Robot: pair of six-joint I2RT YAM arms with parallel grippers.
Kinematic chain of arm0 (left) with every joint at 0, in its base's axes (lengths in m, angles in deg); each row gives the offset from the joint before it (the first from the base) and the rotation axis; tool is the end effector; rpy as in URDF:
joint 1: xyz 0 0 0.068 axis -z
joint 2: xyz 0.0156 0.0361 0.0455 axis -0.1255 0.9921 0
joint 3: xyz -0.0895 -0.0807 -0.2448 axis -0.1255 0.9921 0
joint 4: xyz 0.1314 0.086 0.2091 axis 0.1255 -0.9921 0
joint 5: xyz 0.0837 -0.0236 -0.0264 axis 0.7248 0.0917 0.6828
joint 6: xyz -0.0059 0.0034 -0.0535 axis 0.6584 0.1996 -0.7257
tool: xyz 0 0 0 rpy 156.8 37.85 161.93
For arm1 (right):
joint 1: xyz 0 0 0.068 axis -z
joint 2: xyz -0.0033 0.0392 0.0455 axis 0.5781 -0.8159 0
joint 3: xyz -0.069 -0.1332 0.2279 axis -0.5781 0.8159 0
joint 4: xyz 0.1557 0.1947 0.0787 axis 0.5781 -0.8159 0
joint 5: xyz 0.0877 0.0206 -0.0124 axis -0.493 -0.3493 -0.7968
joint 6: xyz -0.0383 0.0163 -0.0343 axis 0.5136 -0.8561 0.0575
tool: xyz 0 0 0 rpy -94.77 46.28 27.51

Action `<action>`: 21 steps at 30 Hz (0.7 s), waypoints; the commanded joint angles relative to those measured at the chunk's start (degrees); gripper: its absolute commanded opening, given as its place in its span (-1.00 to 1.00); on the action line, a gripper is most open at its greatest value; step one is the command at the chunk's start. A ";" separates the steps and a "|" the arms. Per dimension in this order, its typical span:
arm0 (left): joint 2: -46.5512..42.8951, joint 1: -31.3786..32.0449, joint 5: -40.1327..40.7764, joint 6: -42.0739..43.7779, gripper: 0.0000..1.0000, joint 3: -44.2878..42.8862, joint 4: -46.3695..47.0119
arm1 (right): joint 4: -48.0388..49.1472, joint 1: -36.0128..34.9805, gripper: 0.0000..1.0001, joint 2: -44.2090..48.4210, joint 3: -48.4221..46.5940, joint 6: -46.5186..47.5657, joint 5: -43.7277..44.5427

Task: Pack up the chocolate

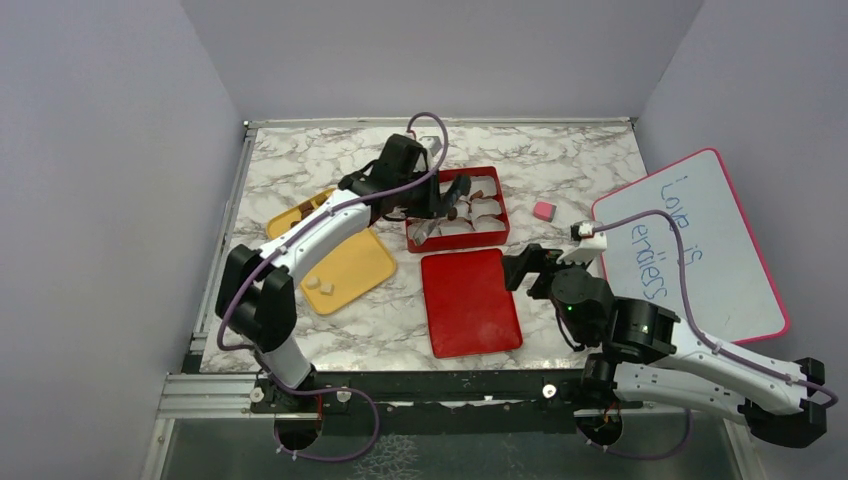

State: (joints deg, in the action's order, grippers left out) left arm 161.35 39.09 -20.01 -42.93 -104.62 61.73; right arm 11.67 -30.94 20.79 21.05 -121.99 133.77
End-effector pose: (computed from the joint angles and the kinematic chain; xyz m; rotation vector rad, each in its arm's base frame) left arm 0.3085 -0.2017 0.3012 0.3088 2.3797 -0.7426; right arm 0.0818 0.1192 0.3146 0.1174 1.8767 0.4262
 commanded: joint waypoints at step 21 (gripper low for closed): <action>18.55 5.21 -3.29 3.13 -0.55 -12.87 3.43 | -3.63 0.16 0.90 2.16 -1.69 -1.50 5.29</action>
State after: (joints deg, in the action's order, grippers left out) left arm 178.55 43.83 -21.67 -41.12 -114.85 63.39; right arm 8.70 -30.94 22.60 20.98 -122.64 136.39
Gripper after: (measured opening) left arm 0.235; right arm 0.951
